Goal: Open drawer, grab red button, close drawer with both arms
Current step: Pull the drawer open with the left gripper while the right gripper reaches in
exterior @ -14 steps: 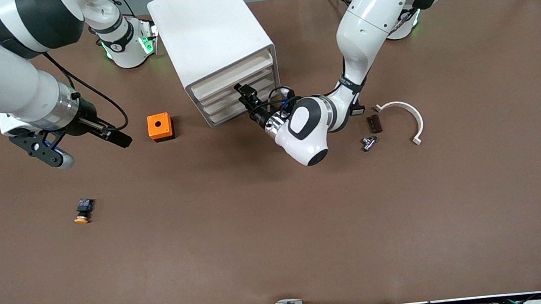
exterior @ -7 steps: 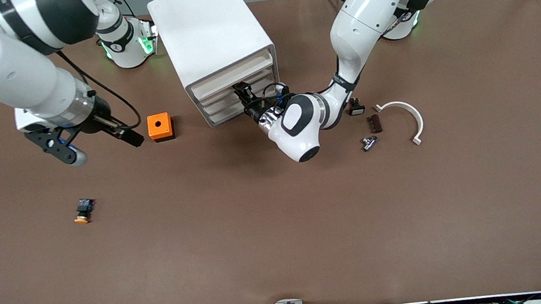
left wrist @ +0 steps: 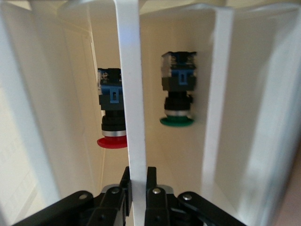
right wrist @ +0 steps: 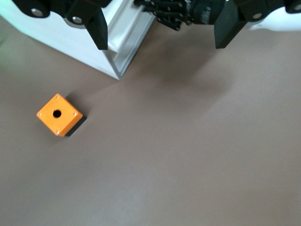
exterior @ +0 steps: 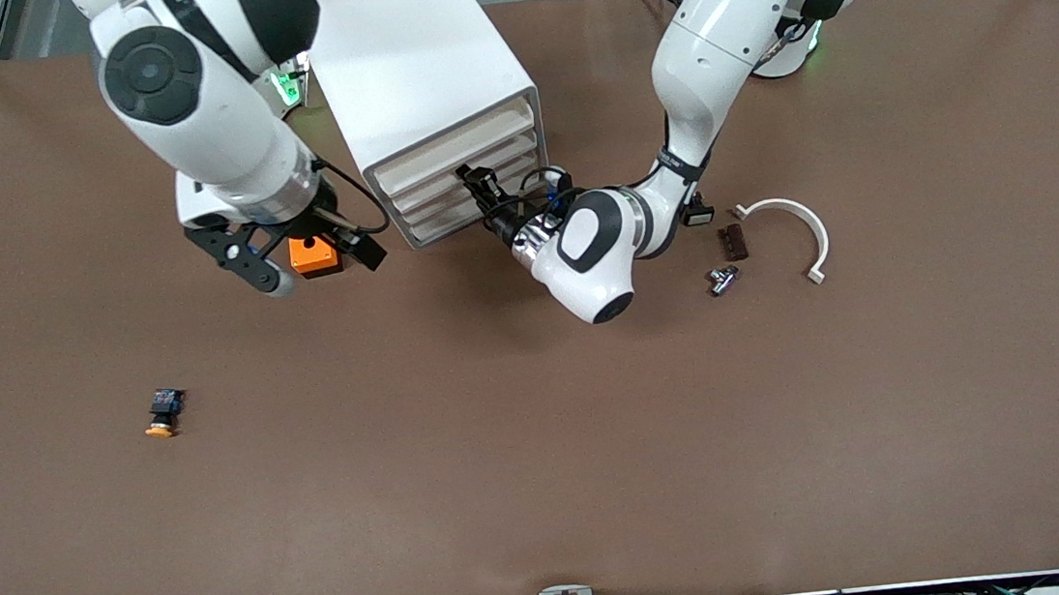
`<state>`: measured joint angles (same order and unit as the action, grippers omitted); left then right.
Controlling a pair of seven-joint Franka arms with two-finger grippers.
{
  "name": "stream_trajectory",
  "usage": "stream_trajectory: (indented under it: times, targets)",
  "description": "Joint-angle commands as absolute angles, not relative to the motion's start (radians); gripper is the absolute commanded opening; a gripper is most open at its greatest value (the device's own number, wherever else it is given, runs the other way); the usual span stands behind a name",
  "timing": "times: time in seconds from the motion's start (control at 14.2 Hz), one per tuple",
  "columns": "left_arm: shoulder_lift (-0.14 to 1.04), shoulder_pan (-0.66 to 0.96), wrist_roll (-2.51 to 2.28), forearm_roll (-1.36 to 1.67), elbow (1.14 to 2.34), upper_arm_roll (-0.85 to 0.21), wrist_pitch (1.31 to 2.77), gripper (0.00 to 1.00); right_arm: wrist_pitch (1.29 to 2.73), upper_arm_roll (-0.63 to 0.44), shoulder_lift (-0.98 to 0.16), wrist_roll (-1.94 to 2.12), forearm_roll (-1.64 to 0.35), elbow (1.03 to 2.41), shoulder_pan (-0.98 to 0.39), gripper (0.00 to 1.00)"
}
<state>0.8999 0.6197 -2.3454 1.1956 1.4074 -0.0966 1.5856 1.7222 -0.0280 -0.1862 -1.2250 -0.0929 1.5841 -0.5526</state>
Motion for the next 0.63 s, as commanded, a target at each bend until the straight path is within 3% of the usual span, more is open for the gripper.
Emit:
stream_trajectory:
  times: [0.0,0.56]
  targets:
    - [0.91,0.533,-2.335,1.204,1.351,-0.097,1.543,0.0,1.727,-0.038,-0.201,-1.307,-0.086,1.569,-0.597,1.0]
    - [0.911,0.408,-2.116,1.209,1.325,-0.095,1.558,0.0,1.75,-0.038,-0.218,-1.488,-0.084,1.56,-0.699,1.0]
